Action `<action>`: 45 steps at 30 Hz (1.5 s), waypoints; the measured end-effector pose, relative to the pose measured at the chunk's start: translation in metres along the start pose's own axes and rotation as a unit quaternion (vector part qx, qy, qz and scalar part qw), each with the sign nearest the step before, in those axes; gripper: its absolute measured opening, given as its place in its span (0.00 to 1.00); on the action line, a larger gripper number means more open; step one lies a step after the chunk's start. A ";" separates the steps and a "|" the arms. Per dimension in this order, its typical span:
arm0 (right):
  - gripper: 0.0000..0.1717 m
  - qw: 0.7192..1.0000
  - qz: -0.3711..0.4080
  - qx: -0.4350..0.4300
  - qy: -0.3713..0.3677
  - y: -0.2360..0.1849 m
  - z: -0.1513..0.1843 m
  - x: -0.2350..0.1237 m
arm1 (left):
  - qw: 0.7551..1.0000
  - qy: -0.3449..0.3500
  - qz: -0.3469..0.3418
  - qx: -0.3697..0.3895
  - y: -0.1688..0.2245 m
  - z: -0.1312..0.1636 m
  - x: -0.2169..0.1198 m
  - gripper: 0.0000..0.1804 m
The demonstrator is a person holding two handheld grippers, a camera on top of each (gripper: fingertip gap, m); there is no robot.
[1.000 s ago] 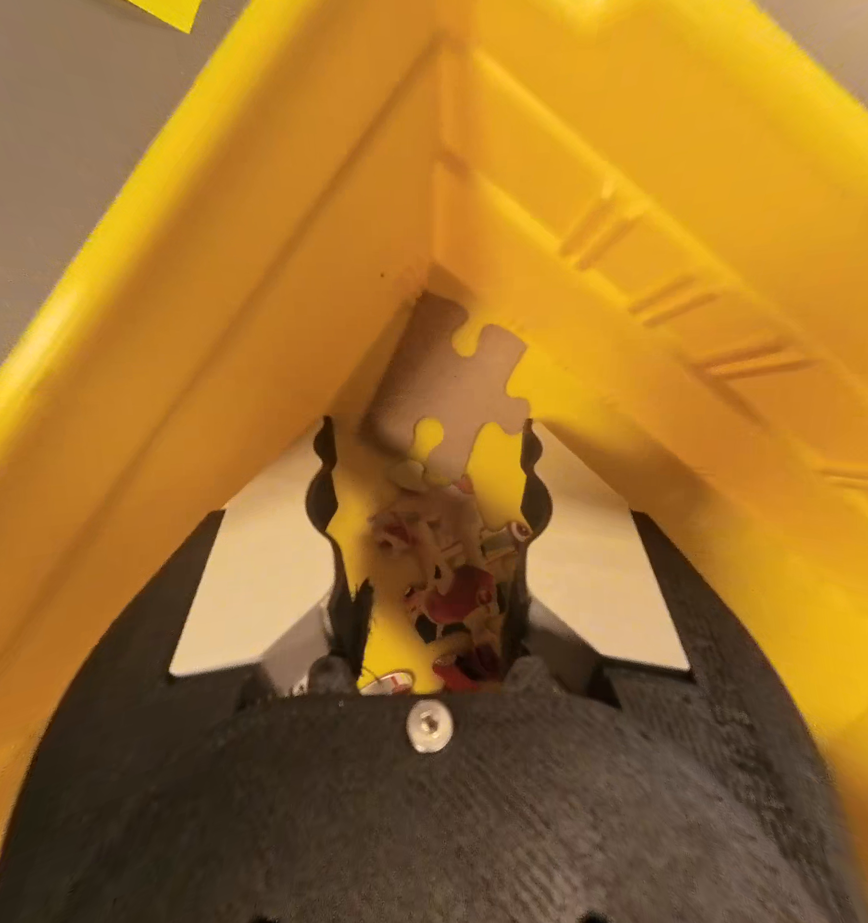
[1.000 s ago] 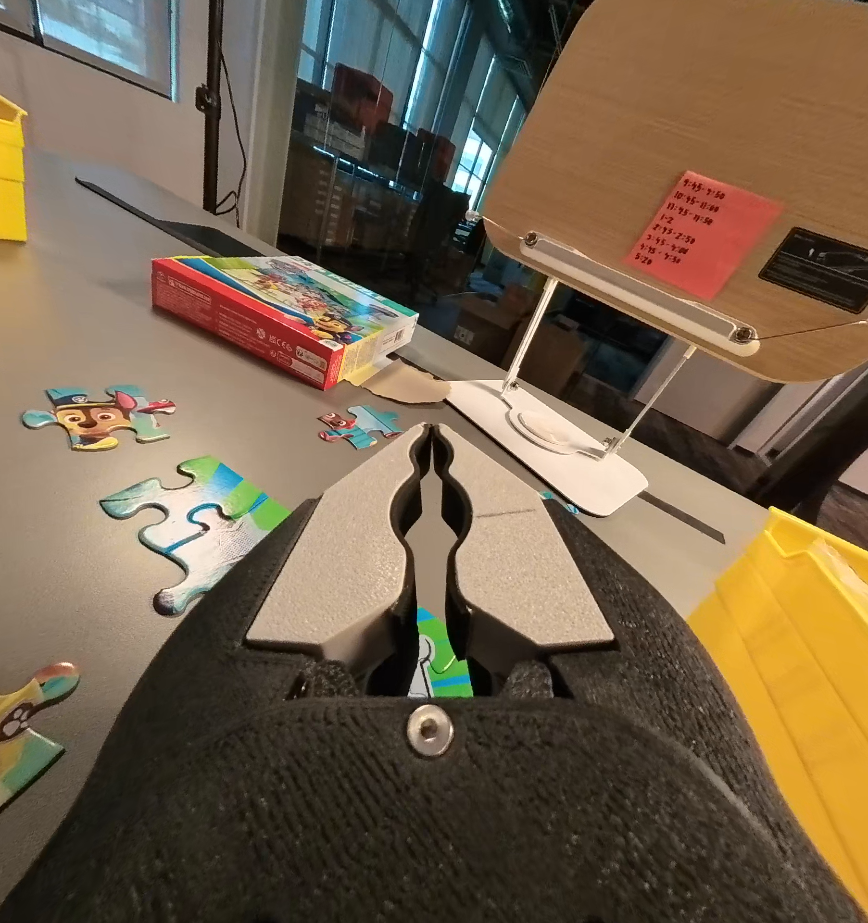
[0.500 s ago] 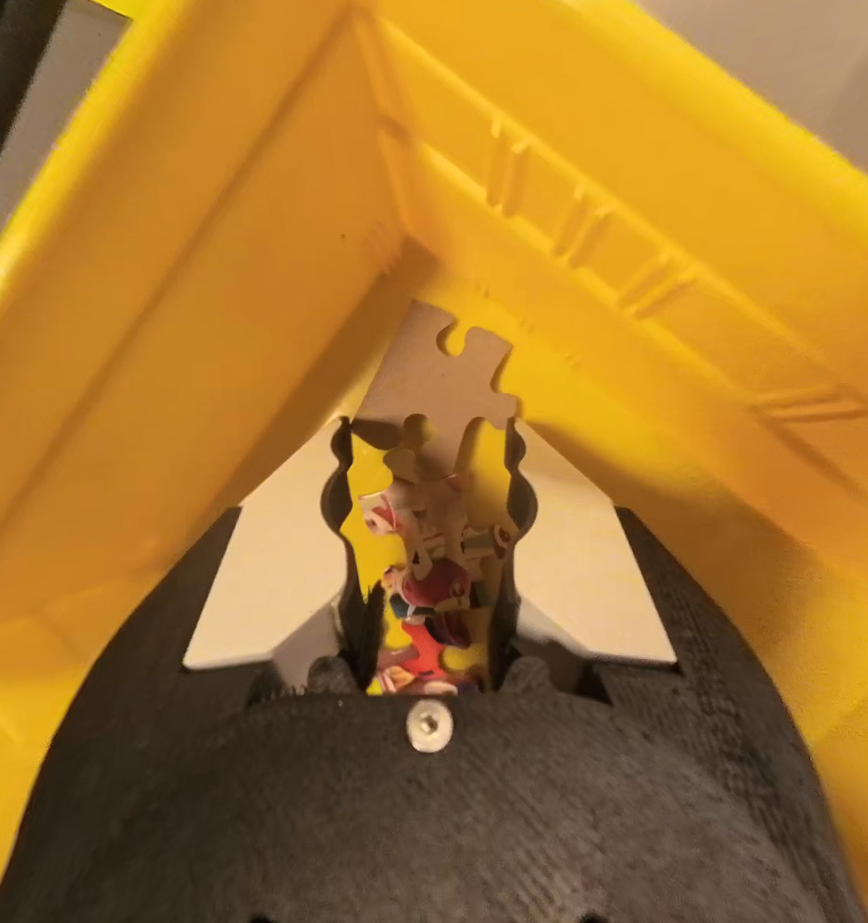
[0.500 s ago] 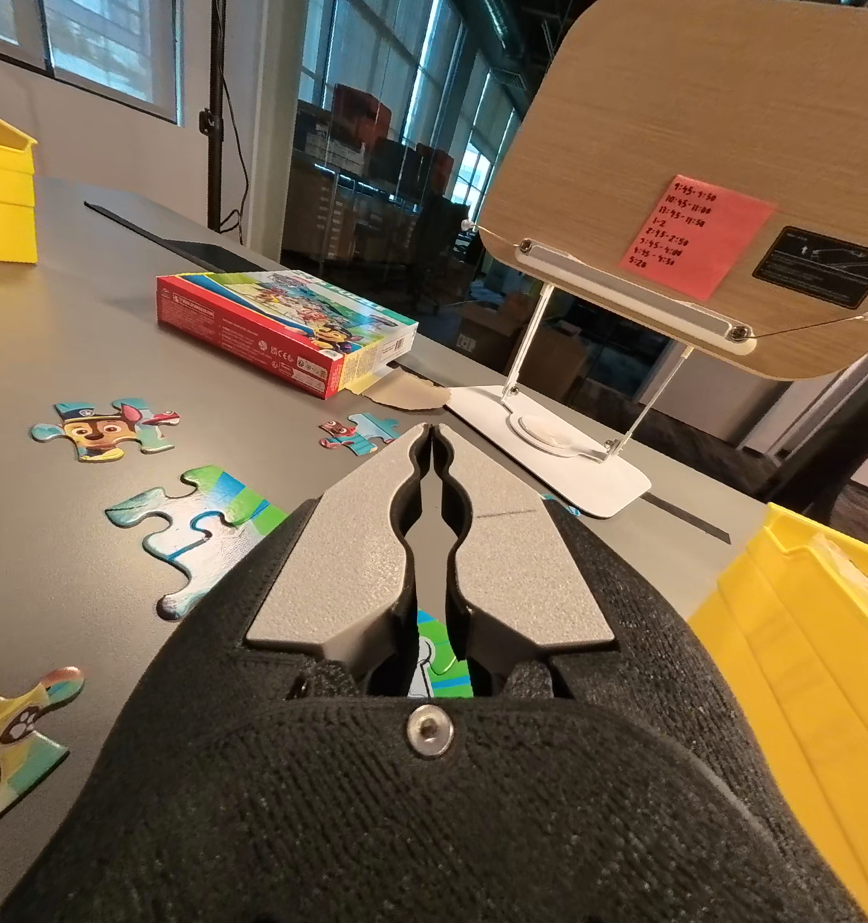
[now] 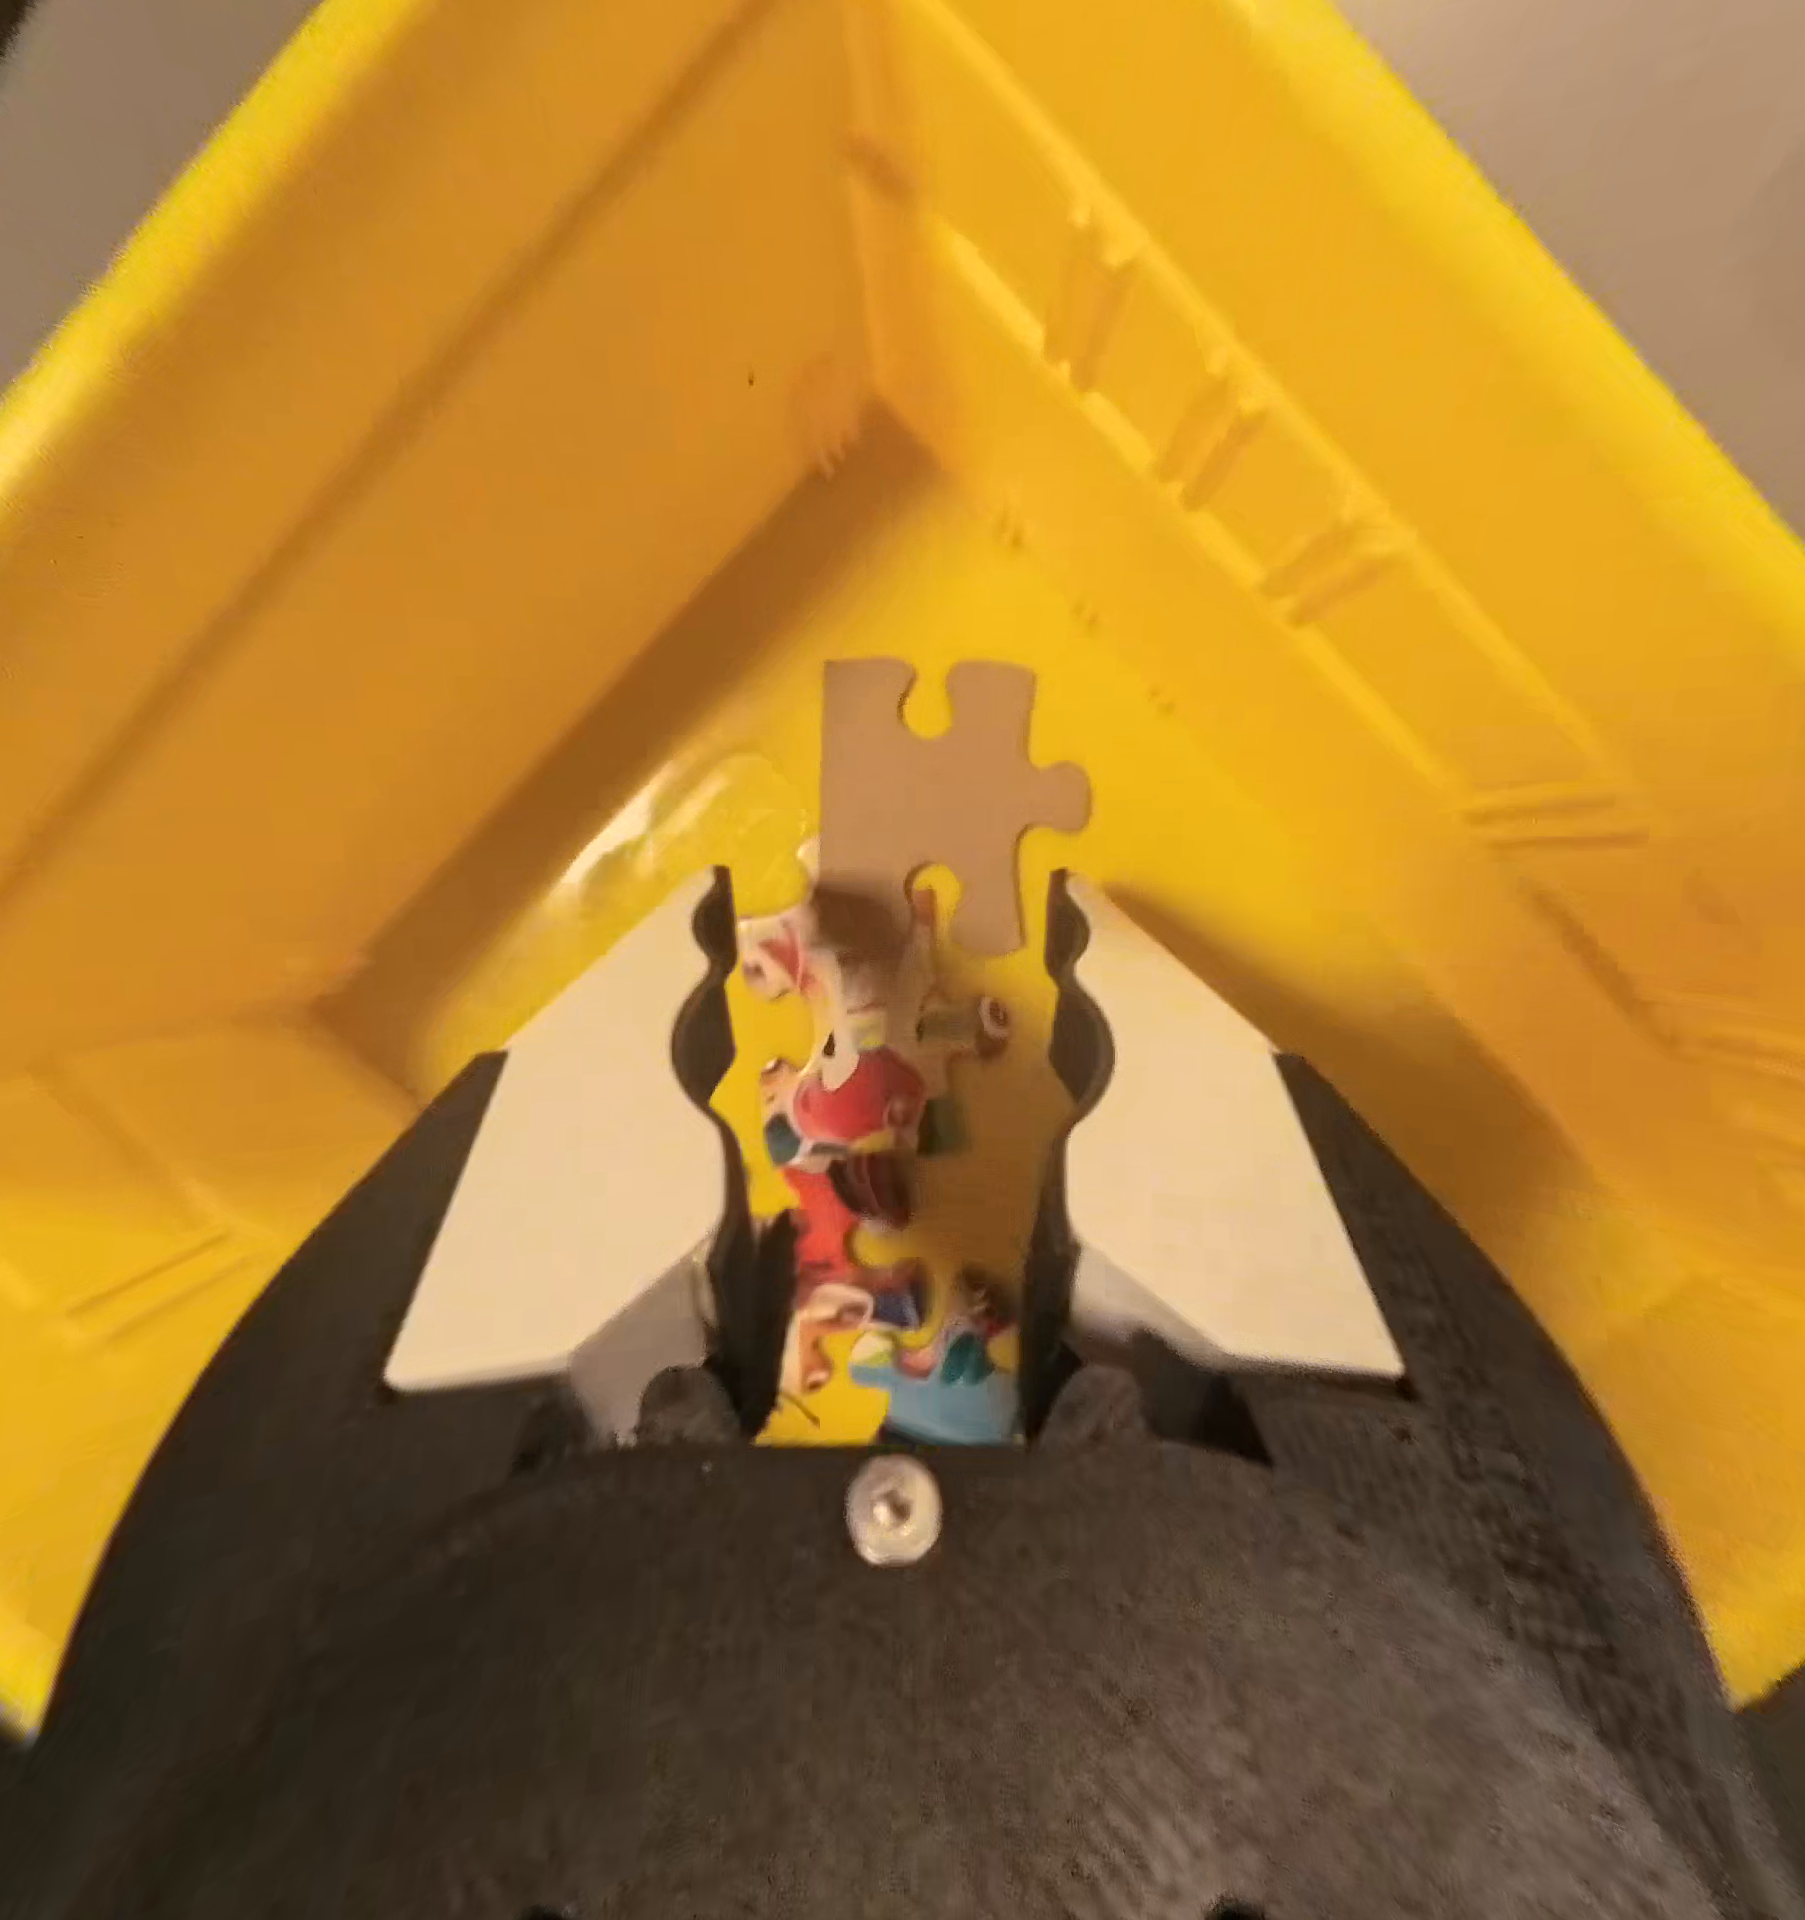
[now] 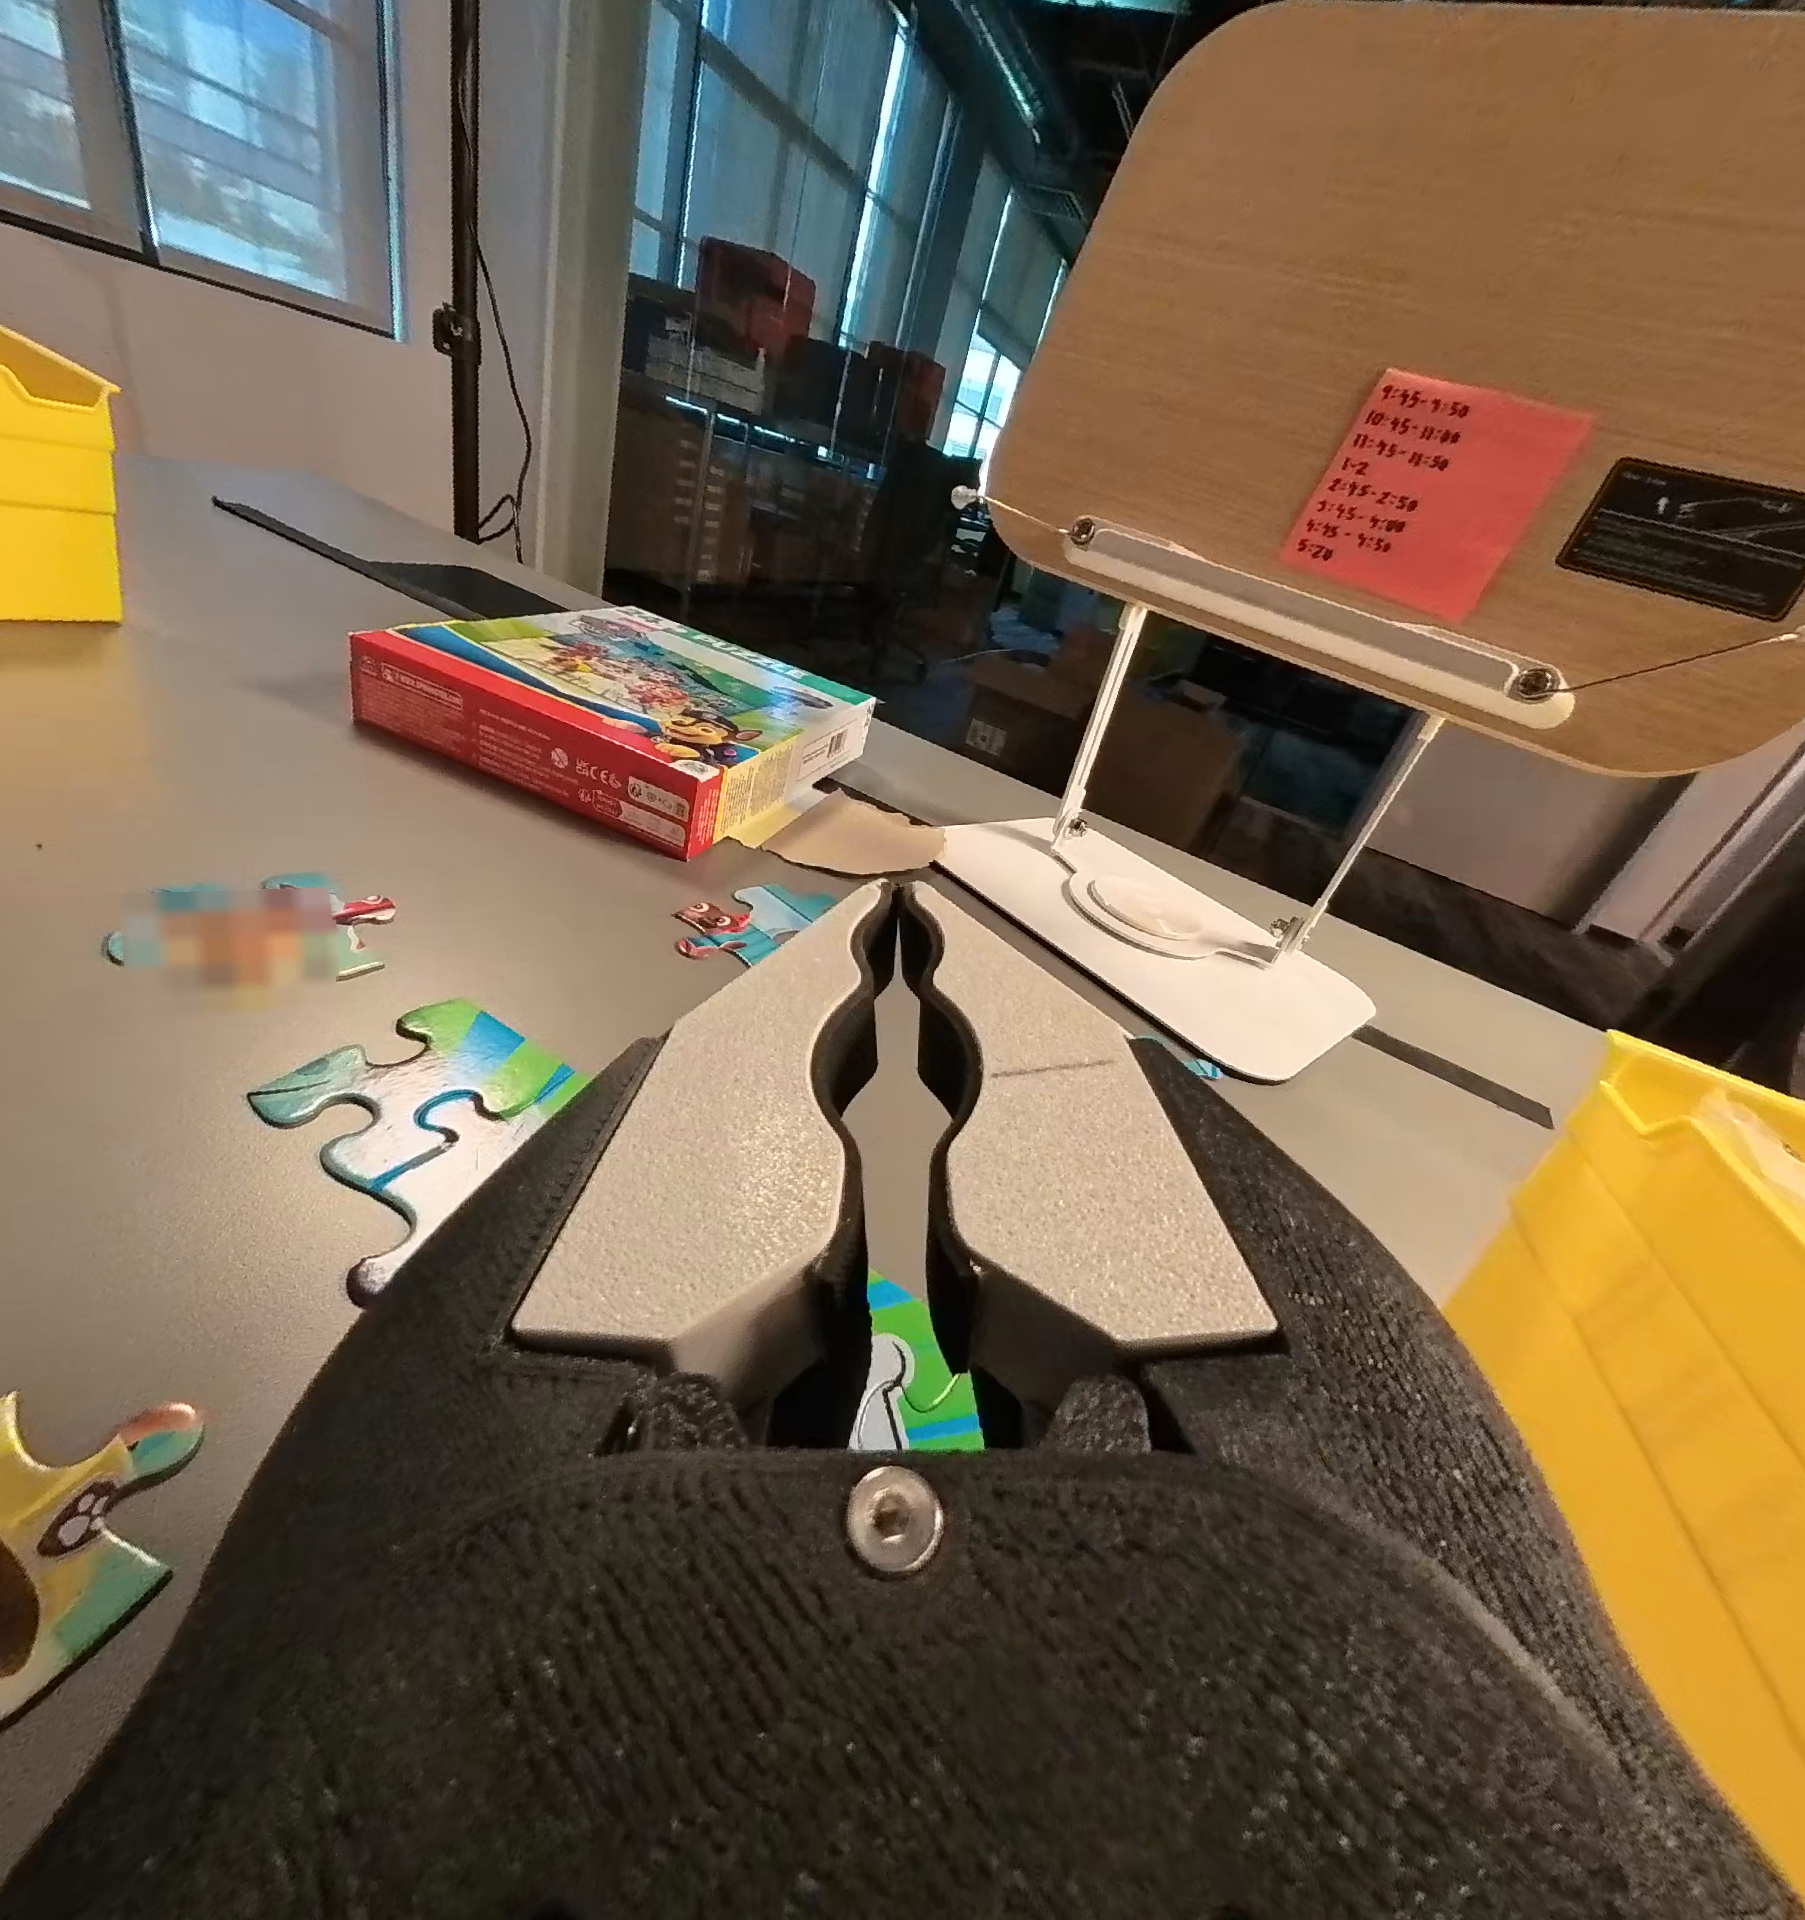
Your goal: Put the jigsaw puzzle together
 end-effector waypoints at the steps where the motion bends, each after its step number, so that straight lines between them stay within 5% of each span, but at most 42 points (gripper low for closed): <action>1: 0.00 1.000 0.000 0.001 0.000 0.000 0.000 0.000 | 1.000 -0.006 0.010 -0.008 -0.001 -0.001 0.006 0.33; 8: 0.00 1.000 -0.002 0.001 0.000 0.000 0.000 0.000 | 0.998 -0.050 0.014 0.023 0.003 -0.006 0.023 0.34; 13: 0.00 1.000 -0.005 -0.002 -0.001 0.000 0.000 0.000 | 0.998 -0.056 0.034 0.014 0.004 -0.007 0.024 0.23; 18: 0.00 1.000 -0.006 0.001 0.000 0.000 0.000 0.000 | 0.998 -0.063 0.026 0.015 0.007 -0.006 0.018 0.23; 28: 0.00 1.000 -0.006 0.022 0.012 0.003 0.000 -0.002 | 0.987 0.145 -0.052 0.047 0.027 -0.037 -0.085 0.23; 32: 0.02 0.999 -0.030 0.002 0.028 -0.001 -0.004 -0.002 | 0.958 0.269 -0.007 0.101 0.077 -0.074 -0.124 0.23; 35: 0.11 0.996 -0.063 -0.024 0.050 -0.007 -0.009 0.001 | 0.926 0.343 0.088 0.130 0.120 -0.100 -0.144 0.23; 39: 0.20 0.975 -0.171 -0.094 0.108 -0.032 -0.068 0.003 | 0.893 0.360 0.224 0.152 0.168 -0.125 -0.148 0.23; 42: 0.18 0.941 -0.234 -0.203 0.140 -0.062 -0.135 0.005 | 0.894 0.312 0.275 0.166 0.196 -0.139 -0.129 0.23; 45: 0.27 0.894 -0.283 -0.290 0.191 -0.089 -0.180 0.006 | 0.899 0.266 0.305 0.169 0.217 -0.151 -0.106 0.23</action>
Point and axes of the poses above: each gripper's, where its closed fingertips meet, x out along the fingers, z out of its underside, y = z × x across the jaws, the point moved 10 cm from there along -x, back along the fingers, and after that the axes turned 6 degrees about -x, right-handed, at the moved point
